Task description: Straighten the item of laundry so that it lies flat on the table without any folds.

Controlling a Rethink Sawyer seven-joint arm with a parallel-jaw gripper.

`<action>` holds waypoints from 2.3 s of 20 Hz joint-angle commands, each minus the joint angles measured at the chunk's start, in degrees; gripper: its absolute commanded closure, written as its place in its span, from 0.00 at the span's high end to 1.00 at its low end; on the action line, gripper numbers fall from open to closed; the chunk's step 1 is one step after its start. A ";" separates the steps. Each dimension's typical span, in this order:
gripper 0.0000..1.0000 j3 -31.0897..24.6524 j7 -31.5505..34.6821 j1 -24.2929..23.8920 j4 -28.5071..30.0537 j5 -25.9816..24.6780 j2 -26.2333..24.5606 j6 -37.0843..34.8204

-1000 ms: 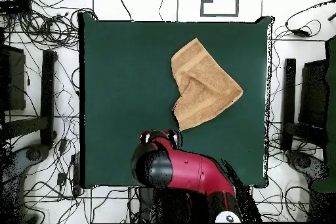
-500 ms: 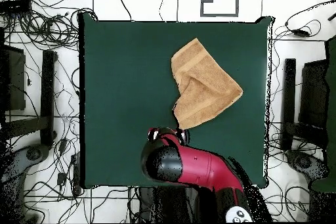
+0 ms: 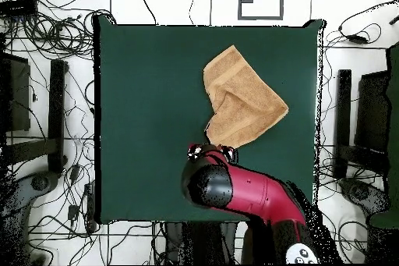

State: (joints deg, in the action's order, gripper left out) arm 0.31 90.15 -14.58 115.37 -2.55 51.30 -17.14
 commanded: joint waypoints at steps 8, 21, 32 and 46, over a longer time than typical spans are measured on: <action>1.00 -2.56 2.82 -0.81 -4.24 -3.08 -3.08 -6.05; 1.00 2.49 9.60 -0.87 -6.77 0.07 -6.79 -4.95; 1.00 18.54 24.89 6.58 -9.95 10.83 -7.70 -11.25; 1.00 20.29 31.04 7.36 -12.27 19.86 -13.33 -7.04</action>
State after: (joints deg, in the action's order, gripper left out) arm 21.77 102.05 -9.00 106.23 11.60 41.99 -22.28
